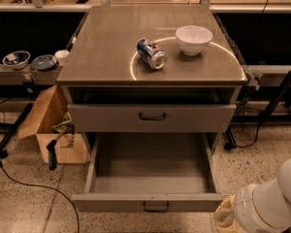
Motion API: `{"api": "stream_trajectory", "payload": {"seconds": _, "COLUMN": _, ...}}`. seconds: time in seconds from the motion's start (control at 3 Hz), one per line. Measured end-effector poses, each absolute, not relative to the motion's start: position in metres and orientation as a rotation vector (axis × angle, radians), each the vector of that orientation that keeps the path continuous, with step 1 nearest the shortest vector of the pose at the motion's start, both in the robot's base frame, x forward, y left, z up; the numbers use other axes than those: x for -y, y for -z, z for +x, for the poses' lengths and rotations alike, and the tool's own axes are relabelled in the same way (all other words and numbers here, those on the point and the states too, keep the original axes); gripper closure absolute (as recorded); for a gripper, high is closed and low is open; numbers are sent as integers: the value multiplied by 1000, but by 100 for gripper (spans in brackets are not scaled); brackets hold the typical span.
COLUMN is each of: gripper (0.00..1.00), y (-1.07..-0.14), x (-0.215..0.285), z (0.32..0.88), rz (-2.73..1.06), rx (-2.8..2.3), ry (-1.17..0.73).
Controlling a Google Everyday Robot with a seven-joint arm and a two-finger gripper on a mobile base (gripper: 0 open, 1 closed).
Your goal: Close middle drawer
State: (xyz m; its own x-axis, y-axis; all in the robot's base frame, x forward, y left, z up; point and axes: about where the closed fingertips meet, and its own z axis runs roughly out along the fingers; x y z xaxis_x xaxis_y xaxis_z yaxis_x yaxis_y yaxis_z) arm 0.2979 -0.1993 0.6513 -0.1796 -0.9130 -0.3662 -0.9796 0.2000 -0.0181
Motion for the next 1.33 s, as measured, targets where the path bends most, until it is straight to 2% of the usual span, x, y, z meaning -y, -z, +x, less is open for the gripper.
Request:
{"api": "stream_trajectory", "payload": {"seconds": 0.33, "gripper": 100, "y": -599, "x": 184, "z": 332, "rz": -1753, "rx": -2192, "ry": -309}}
{"api": "stream_trajectory", "payload": {"seconds": 1.0, "gripper": 100, "y": -618, "x": 184, "z": 326, "rz": -1776, "rx": -2158, "ry": -249}}
{"api": "stream_trajectory", "payload": {"seconds": 1.33, "gripper": 100, "y": -596, "x": 185, "z": 313, "rz": -1727, "rx": -2208, "ry": -200}}
